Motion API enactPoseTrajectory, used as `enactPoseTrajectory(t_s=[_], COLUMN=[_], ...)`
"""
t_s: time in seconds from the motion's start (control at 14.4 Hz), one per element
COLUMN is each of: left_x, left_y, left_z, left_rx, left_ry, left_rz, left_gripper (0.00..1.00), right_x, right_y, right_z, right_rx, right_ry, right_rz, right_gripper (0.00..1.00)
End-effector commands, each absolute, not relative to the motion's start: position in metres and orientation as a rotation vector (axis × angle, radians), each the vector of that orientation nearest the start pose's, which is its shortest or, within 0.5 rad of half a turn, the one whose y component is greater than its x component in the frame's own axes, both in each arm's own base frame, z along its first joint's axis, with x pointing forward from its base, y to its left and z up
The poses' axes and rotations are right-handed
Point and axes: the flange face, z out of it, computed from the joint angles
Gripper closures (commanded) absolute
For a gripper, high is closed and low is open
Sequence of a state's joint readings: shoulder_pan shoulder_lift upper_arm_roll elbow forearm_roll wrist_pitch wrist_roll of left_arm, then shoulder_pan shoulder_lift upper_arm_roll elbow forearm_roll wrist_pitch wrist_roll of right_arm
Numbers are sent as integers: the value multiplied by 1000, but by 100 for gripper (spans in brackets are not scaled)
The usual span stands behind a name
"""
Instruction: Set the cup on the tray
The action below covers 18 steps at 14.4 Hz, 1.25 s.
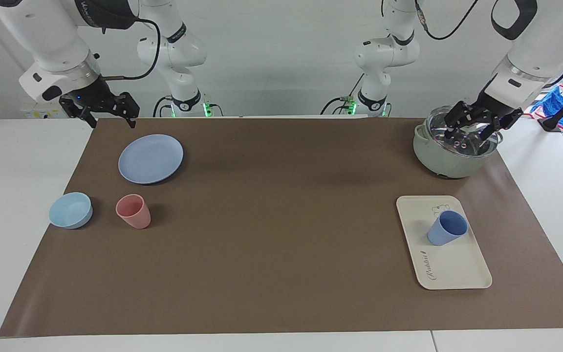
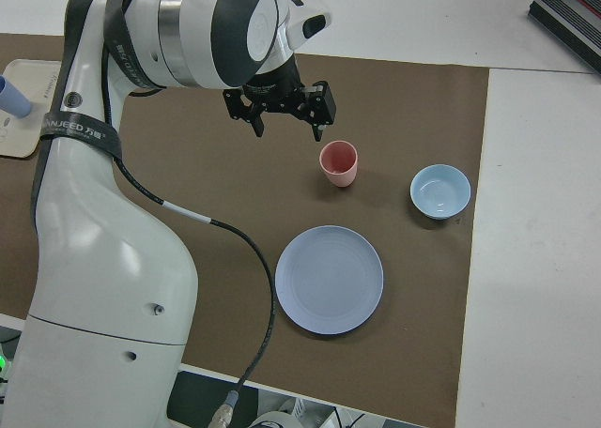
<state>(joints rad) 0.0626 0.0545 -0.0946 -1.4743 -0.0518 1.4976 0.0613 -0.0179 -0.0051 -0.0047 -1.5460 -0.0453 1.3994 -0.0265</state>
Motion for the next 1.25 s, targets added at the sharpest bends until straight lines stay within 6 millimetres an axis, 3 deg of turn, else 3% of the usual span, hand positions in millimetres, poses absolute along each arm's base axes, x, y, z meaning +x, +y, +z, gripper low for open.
enactPoseTrajectory(t_s=[0.0, 0.35, 0.48, 1.18], left_x=[557, 557, 556, 556], left_y=[-20, -20, -20, -20], left_z=[634, 634, 635, 635], left_rx=[-3202, -3201, -3201, -3201], left_ry=[130, 130, 131, 130], left_rz=[45, 48, 45, 43], left_gripper=[0, 0, 0, 0], right_x=[534, 528, 530, 530], right_y=[-21, -29, -43, -41], right_z=[631, 632, 618, 616], right_rx=[-3197, -3196, -3192, -3189], right_ry=[-26, 12, 41, 34], right_rz=[208, 178, 128, 144], right_gripper=[0, 0, 0, 0])
